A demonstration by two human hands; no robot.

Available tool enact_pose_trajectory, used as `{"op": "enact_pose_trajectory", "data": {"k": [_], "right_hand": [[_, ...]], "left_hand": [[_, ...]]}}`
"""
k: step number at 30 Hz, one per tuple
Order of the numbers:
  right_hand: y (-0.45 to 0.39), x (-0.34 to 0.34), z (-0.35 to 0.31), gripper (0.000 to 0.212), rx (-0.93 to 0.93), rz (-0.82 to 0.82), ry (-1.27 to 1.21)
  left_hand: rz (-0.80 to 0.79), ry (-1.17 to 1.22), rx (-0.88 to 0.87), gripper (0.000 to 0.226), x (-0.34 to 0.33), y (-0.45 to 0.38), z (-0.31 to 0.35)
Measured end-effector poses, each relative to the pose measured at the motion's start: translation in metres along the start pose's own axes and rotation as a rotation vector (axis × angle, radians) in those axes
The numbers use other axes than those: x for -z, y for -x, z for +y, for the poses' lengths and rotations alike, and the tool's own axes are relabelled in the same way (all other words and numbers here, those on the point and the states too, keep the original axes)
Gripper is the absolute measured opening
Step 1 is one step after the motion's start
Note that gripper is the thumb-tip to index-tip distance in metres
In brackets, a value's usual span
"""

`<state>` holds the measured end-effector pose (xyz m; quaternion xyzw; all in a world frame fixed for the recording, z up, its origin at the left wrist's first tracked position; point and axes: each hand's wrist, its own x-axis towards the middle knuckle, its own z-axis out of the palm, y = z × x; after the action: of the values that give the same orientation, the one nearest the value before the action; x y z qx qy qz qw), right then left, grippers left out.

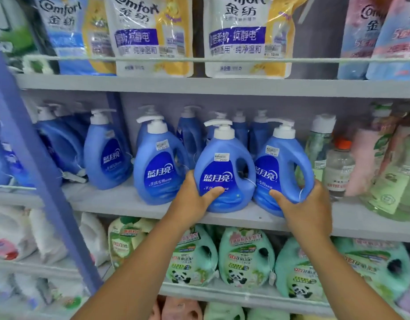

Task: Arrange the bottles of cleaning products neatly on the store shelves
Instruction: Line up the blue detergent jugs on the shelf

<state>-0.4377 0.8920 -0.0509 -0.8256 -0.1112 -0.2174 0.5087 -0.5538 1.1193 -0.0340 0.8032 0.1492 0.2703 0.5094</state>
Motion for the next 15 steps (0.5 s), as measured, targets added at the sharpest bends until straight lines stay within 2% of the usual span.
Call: {"op": "enact_pose_trajectory", "data": {"k": [3, 6, 7, 9, 11, 12, 13, 15], "right_hand": [[-0.001, 0.002, -0.003, 0.079, 0.020, 0.039, 0.041], [0.004, 0.004, -0.014, 0.086, 0.059, 0.096, -0.014], [0.010, 0.004, -0.019, 0.084, 0.098, 0.119, -0.045], [0.030, 0.005, -0.033, 0.072, 0.245, 0.149, -0.120], [0.049, 0.002, -0.052, 0.057, 0.359, 0.079, -0.193], [0.056, 0.001, -0.062, 0.050, 0.395, 0.010, -0.226], [0.061, -0.002, -0.073, 0.045, 0.418, -0.070, -0.259], [0.066, -0.014, -0.092, 0.040, 0.419, -0.235, -0.317]], "left_hand": [[0.053, -0.054, 0.012, 0.036, 0.018, 0.016, 0.003], [0.360, -0.136, -0.049, 0.017, 0.053, 0.035, 0.003], [0.457, -0.157, -0.057, 0.016, 0.066, 0.039, 0.002], [0.598, -0.195, -0.041, 0.034, 0.088, 0.038, -0.003], [0.580, -0.224, 0.041, 0.067, 0.102, 0.026, -0.005], [0.519, -0.192, 0.090, 0.074, 0.105, 0.018, -0.005], [0.451, -0.144, 0.116, 0.071, 0.107, 0.011, -0.004], [0.375, -0.063, 0.102, 0.050, 0.106, 0.000, -0.010]]}}
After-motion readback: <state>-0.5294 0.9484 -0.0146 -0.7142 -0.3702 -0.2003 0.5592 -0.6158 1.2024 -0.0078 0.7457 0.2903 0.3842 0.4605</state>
